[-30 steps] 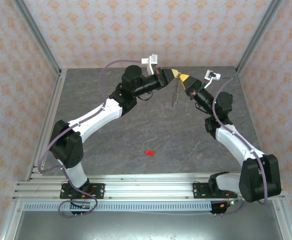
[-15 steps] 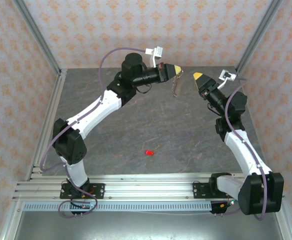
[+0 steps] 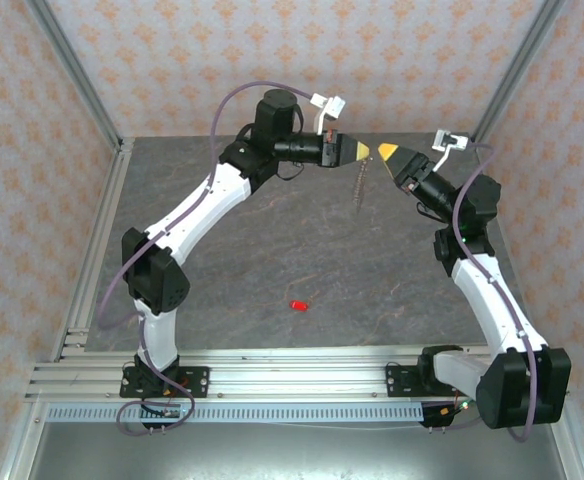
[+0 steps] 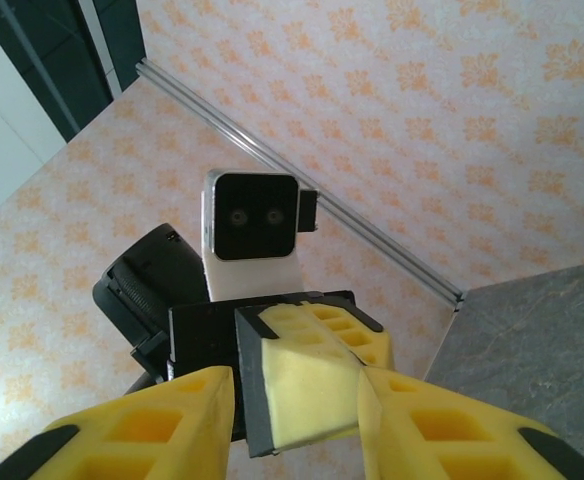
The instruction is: Put the keys on the keyring
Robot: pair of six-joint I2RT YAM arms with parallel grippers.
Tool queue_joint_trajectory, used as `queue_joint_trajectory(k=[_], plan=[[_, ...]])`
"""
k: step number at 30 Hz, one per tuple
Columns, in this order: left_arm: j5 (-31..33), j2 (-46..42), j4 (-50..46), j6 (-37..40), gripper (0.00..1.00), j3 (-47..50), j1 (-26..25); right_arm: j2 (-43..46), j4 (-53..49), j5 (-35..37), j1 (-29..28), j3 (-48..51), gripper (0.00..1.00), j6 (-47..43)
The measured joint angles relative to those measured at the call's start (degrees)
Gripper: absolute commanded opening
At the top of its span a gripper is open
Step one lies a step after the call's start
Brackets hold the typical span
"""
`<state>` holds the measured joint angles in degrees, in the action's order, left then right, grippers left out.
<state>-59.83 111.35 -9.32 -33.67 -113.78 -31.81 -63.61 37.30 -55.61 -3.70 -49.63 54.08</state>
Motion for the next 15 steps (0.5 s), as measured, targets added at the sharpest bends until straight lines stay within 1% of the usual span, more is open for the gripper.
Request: queue_joint_trajectory(k=[15], plan=[[-2.6,1.3,-4.4,2.4,0.0,-3.2,0.0,-0.9,0.0,-1.0,-0.4,1.3,0.32,-0.2]])
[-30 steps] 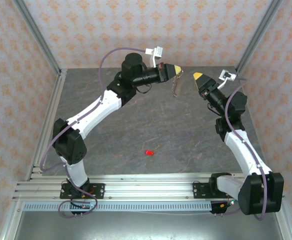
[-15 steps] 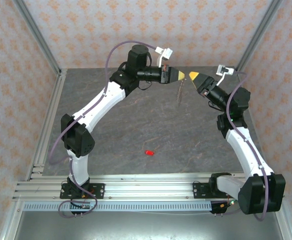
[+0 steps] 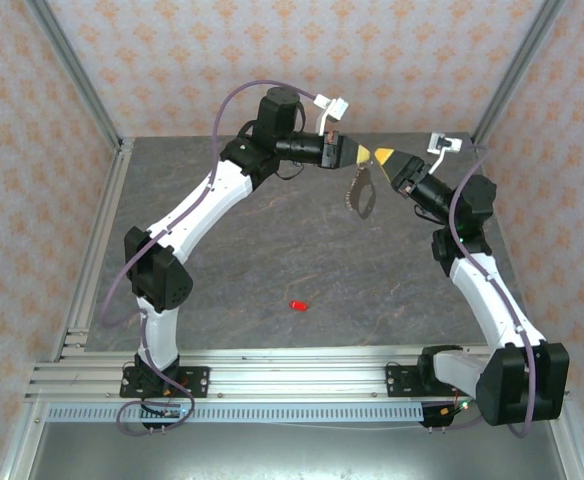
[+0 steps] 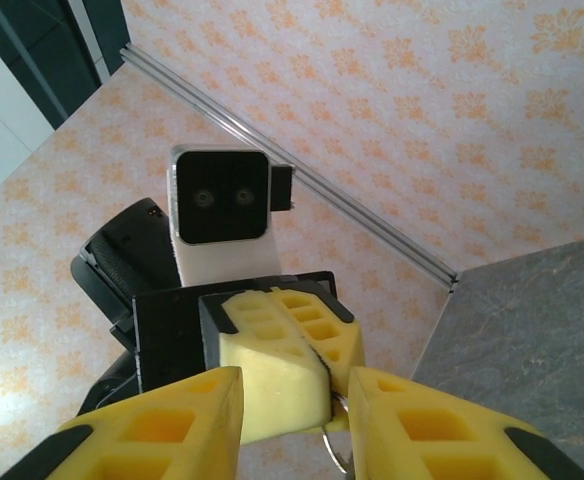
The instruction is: Put the keys on the keyring
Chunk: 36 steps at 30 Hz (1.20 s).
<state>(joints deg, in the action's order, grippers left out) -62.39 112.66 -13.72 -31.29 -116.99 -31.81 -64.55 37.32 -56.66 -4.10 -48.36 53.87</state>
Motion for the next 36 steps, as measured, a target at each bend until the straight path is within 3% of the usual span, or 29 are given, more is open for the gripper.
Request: queue_joint_trajectory(k=[22,29,31,32,36], plan=[[-0.2,0.0,-0.7,1.4,0.0,-1.4,0.0,-0.5,1.0,0.0,-1.3,2.0,0.16,-0.6],[-0.2,0.2,-0.7,1.3,0.0,-1.6,0.1,-0.7,1.4,0.1,-1.9,2.0,0.0,-0.4],[-0.2,0.2,-0.7,1.2,0.0,-1.6,0.2,-0.8,1.7,0.4,-2.2,2.0,0.0,-0.3],[-0.2,0.2,-0.7,1.1,0.05,-1.6,0.3,-0.9,1.9,0.7,-2.4,2.0,0.0,-0.3],[2.0,0.0,1.2,-1.1,0.48,-0.6,0.4,-1.0,2.9,2.7,-3.8,2.5,0.0,0.3]])
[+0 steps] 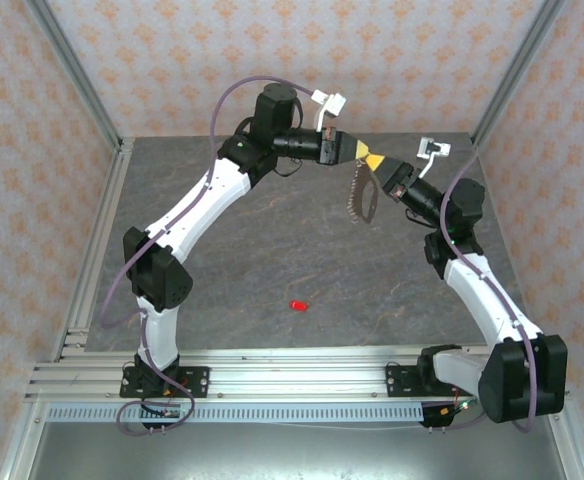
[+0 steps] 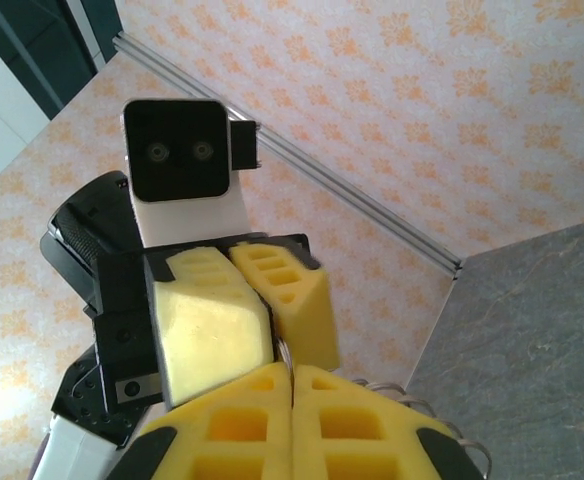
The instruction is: Put the keys on the keyring
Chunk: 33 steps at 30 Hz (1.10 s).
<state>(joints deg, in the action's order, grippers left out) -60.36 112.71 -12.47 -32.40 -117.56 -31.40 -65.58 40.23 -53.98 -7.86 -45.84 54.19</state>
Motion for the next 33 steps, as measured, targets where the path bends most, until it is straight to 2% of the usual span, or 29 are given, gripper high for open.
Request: queue_joint_trajectory(k=[3,6,9,14,21,27,33], plan=[[4.2,-2.1,3.9,-3.3,0.59,5.4,-0.1,0.0,1.8,1.7,-0.9,1.6,0.0,0.9],[10.0,-5.7,9.6,-7.8,0.62,13.2,-0.1,-0.2,3.1,3.4,-1.0,3.1,0.0,2.0],[16.3,-10.5,16.3,-12.5,0.61,22.1,-0.1,-0.7,4.5,5.1,-1.0,4.1,0.0,3.3],[23.9,-15.5,27.1,-18.9,0.52,32.1,-0.1,-0.7,5.9,6.7,-1.0,4.5,0.0,4.6],[26.8,-15.9,34.1,-23.1,0.39,34.8,-1.7,-0.7,7.2,7.6,-1.1,4.5,0.0,5.2],[27.0,-15.9,36.6,-23.7,0.36,34.8,-4.7,-0.9,7.9,7.9,-1.3,4.5,0.0,5.3],[27.3,-15.6,37.6,-24.4,0.33,34.8,-5.4,-0.9,7.9,8.0,-1.5,4.5,0.0,5.4]])
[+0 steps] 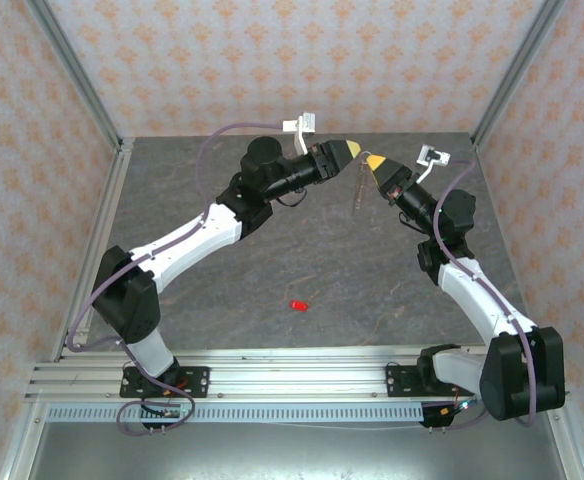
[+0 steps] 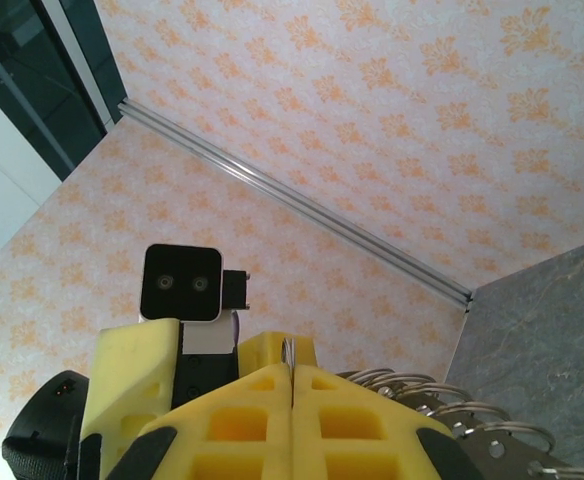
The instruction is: Put the keys on the keyring
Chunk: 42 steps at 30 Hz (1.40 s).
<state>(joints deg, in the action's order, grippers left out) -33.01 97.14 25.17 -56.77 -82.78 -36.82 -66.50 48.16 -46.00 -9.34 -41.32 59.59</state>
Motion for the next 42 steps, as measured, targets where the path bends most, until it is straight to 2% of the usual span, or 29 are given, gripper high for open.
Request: queue_joint_trajectory(k=[22,30,42], plan=[[0.5,2.4,0.0,-0.3,0.31,-0.6,-0.7,-0.3,0.3,0.0,0.0,0.0,0.0,0.0],[0.5,2.4,0.0,-0.2,0.33,-0.9,-0.8,-0.3,0.3,0.0,0.0,0.0,0.0,0.0],[0.7,2.8,0.0,-0.2,0.18,-1.6,-1.7,-0.4,0.8,0.2,0.0,0.0,0.0,0.0]])
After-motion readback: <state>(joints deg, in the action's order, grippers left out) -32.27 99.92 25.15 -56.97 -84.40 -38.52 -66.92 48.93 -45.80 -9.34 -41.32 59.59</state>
